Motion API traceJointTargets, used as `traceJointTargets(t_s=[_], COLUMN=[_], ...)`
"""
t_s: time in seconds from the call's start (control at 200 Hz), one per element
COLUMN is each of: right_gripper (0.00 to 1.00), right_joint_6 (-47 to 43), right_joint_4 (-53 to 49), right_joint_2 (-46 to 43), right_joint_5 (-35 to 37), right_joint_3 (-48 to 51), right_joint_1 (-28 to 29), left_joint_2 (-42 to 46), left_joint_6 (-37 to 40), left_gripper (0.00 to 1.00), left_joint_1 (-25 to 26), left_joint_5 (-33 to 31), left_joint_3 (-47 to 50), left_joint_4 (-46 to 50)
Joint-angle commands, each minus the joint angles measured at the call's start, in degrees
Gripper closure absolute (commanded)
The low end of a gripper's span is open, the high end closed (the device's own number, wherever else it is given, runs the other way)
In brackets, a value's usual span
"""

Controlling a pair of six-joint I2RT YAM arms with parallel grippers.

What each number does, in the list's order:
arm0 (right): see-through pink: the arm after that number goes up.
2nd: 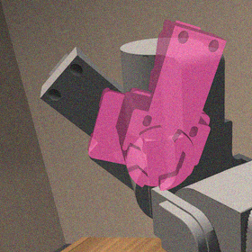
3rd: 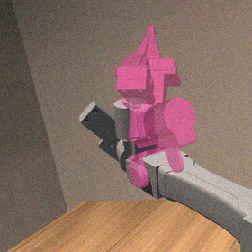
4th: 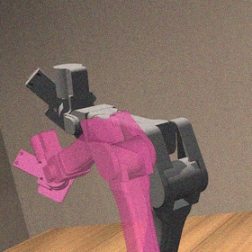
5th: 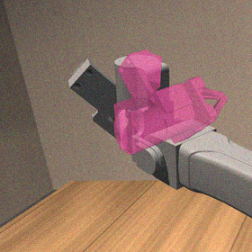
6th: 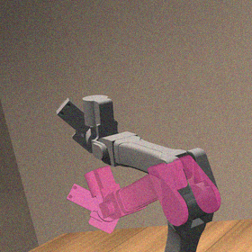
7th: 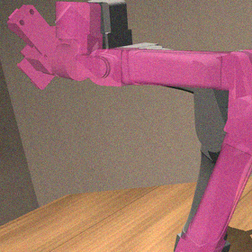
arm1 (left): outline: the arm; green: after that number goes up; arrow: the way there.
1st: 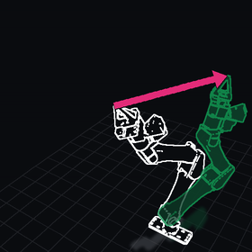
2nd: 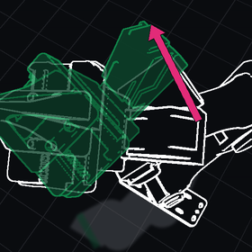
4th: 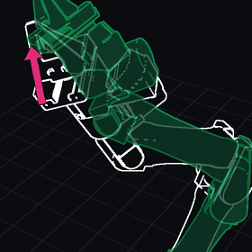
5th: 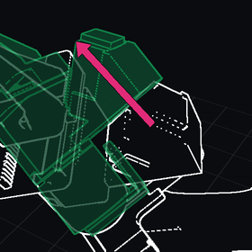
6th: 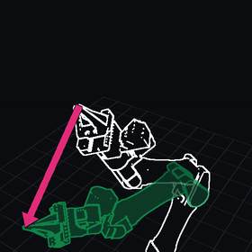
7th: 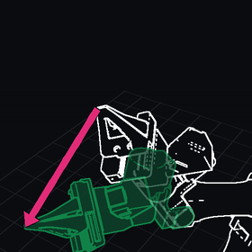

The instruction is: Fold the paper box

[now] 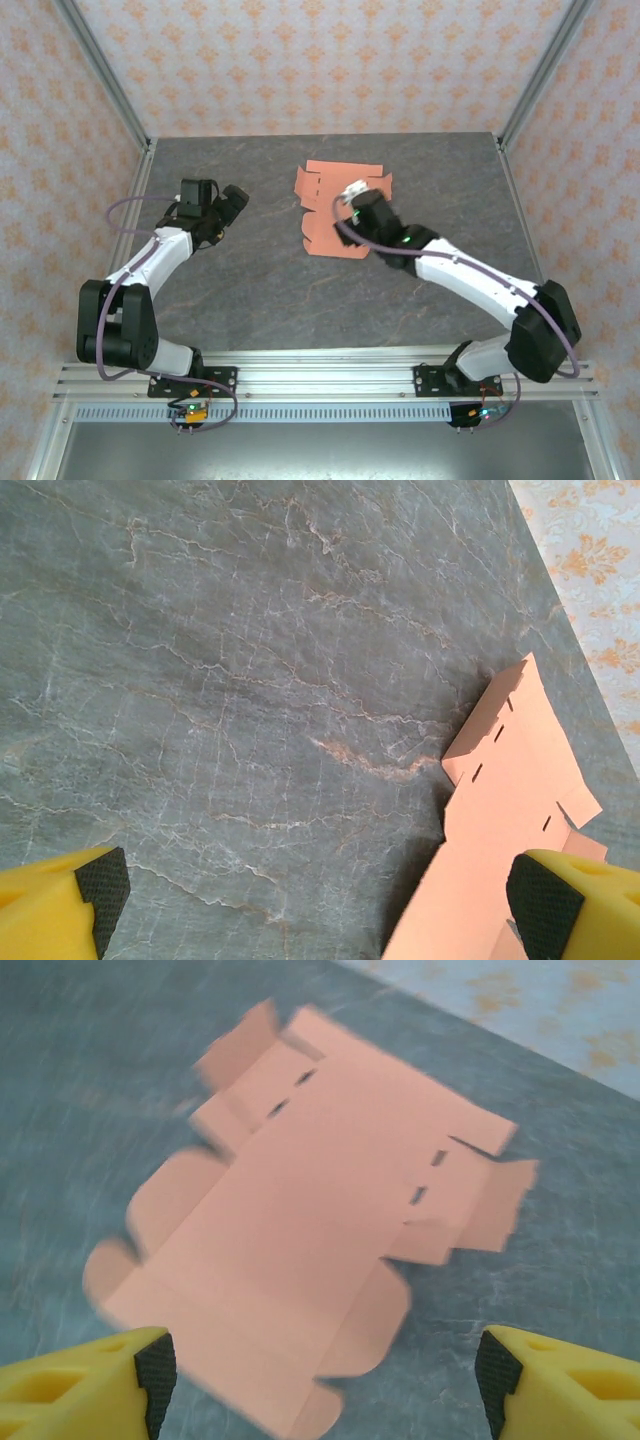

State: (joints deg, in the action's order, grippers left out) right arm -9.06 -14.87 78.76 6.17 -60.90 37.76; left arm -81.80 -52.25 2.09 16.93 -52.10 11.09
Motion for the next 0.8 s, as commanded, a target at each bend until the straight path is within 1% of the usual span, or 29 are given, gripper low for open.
traceJointTargets(t_s=[0.0,0.095,0.18,0.255,0.34,0.36,0.425,0.516,0.561,0.636,0.656,0.681,0.751,0.791], right_gripper=[0.2,0.19,0.19,0.21,0.24,0.27,0.29,0.3,0.3,0.35,0.37,0.4,0.43,0.47], right_joint_6=[15.1,24.5,28.1,27.9,25.1,24.2,22.8,20.8,20.4,20.5,20.5,20.3,19.5,18.7], right_joint_4=[-1.1,-5.2,-8.3,-9.8,-8.4,-8.3,-9.2,-11.0,-12.0,-14.2,-14.5,-14.8,-14.2,-15.3], right_joint_2=[2.2,6.6,11.3,15.8,21.3,23.2,28.2,35.1,38.6,43.7,44.6,46.2,49.5,51.5], right_joint_5=[-7.7,-8.5,-10.8,-14.4,-21.2,-22.6,-24.6,-24.4,-26.3,-27.2,-27.3,-26.5,-24.5,-23.6], right_joint_3=[-4.1,-8.7,-11.9,-14.1,-16.4,-17.6,-21.6,-27.6,-30.8,-36.0,-37.2,-38.6,-41.2,-43.5], right_joint_1=[-8.4,-12.9,-16.1,-19.7,-23.8,-24.8,-26.9,-27.5,-27.6,-27.7,-27.7,-27.6,-27.4,-27.4], left_joint_2=[0.0,-0.9,-1.8,-3.4,-5.7,-6.2,-7.6,-9.4,-10.0,-10.7,-10.9,-11.0,-10.9,-10.6], left_joint_6=[-0.1,3.8,7.8,9.3,8.9,8.8,8.4,9.5,10.2,11.0,11.1,11.5,12.8,13.5], left_gripper=[0.0,0.0,0.0,0.0,0.0,0.01,0.01,0.01,0.01,0.01,0.01,0.02,0.03,0.03], left_joint_1=[-0.6,0.5,3.2,5.1,5.4,5.4,5.5,5.6,5.6,5.6,5.6,5.6,5.6,5.6], left_joint_5=[1.4,3.5,1.5,0.2,1.2,1.5,2.2,3.1,3.2,3.5,3.6,3.9,4.5,4.4], left_joint_3=[-0.8,-2.0,-4.0,-5.4,-6.1,-6.0,-6.3,-8.1,-9.0,-9.5,-9.5,-9.5,-9.5,-9.6], left_joint_4=[-1.7,-1.1,1.7,2.9,1.9,1.4,0.0,0.5,1.4,1.8,1.8,1.8,1.3,1.4])
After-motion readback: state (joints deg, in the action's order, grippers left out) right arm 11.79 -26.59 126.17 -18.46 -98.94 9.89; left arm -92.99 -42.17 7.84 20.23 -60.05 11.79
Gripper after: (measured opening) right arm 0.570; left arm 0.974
